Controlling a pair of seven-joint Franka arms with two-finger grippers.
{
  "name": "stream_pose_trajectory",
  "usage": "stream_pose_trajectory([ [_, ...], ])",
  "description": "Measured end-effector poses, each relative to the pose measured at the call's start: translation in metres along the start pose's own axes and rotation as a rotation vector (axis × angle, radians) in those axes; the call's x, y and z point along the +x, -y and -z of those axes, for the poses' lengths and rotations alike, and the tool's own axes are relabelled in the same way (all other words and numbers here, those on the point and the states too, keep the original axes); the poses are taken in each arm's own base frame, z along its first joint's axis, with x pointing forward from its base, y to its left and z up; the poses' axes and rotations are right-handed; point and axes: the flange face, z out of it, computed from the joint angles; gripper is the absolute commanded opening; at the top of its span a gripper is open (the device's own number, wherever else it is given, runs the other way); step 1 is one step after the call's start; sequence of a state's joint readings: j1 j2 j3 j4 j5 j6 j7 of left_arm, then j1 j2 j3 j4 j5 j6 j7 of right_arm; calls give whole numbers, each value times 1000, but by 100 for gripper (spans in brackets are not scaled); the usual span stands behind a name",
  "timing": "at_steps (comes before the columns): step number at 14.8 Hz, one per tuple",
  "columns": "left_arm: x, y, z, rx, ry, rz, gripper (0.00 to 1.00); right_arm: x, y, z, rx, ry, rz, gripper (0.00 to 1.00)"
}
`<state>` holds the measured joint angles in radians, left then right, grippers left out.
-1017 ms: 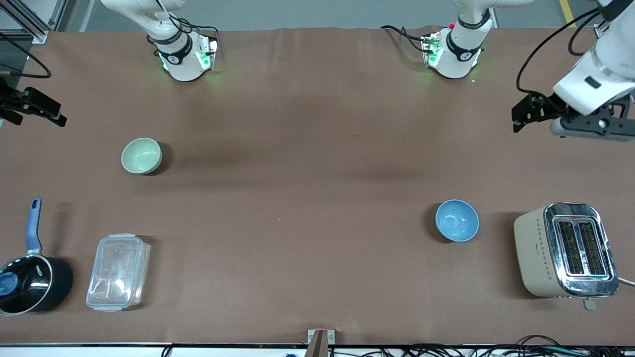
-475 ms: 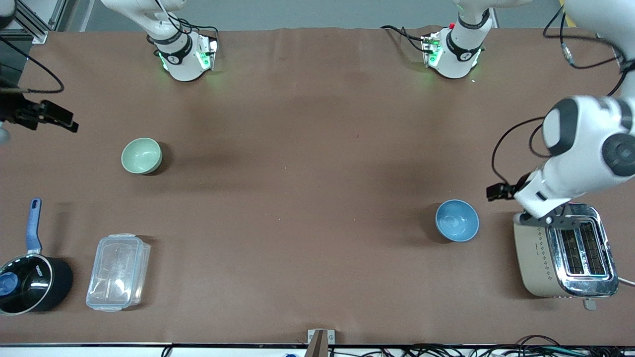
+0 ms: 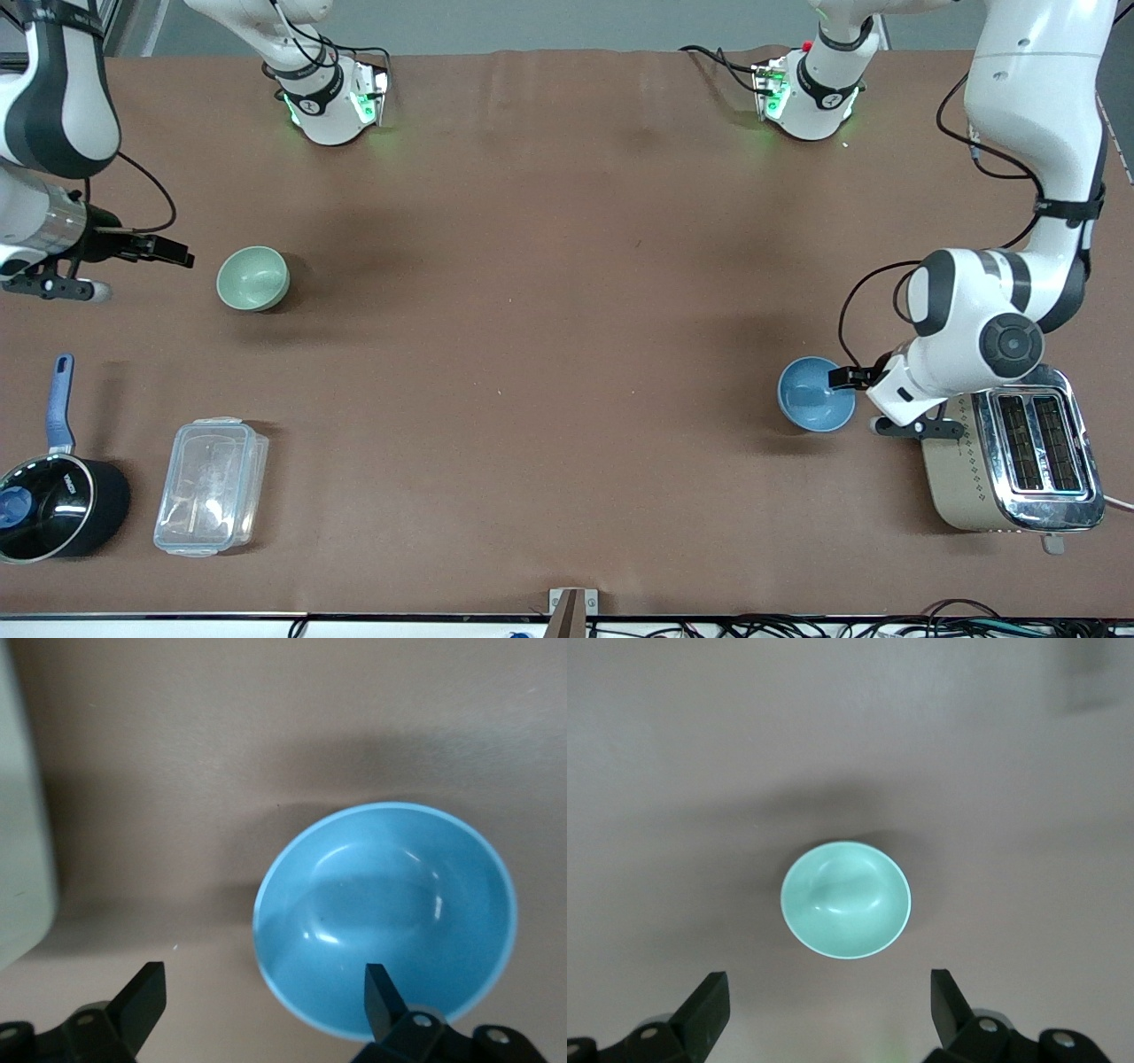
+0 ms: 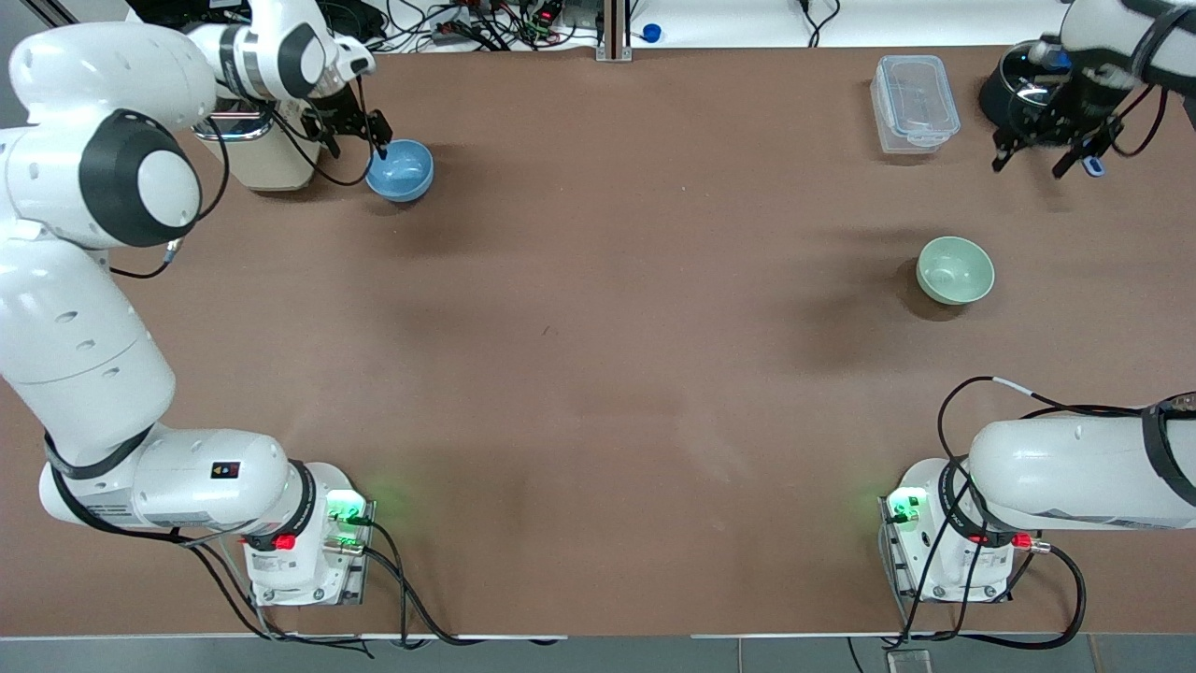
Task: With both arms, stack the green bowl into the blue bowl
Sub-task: 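Grasp the blue bowl with the left gripper while the right gripper grasps the green bowl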
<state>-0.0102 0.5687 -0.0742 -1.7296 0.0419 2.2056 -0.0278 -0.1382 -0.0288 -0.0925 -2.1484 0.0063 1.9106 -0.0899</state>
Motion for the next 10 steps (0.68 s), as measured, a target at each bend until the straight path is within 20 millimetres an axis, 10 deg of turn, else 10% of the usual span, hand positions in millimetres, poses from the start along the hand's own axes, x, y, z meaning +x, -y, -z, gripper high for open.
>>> stream_pose_trajectory([
  [6, 2, -1, -40, -6, 23, 4, 5, 19, -81, -152, 128, 122, 36, 99],
  [8, 2, -5, -39, -8, 23, -1, 0, 18, -96, -193, 218, 158, 54, 96],
  [10, 3, -11, -38, -13, 19, -10, 0, 15, -104, -221, 275, 183, 70, 65],
])
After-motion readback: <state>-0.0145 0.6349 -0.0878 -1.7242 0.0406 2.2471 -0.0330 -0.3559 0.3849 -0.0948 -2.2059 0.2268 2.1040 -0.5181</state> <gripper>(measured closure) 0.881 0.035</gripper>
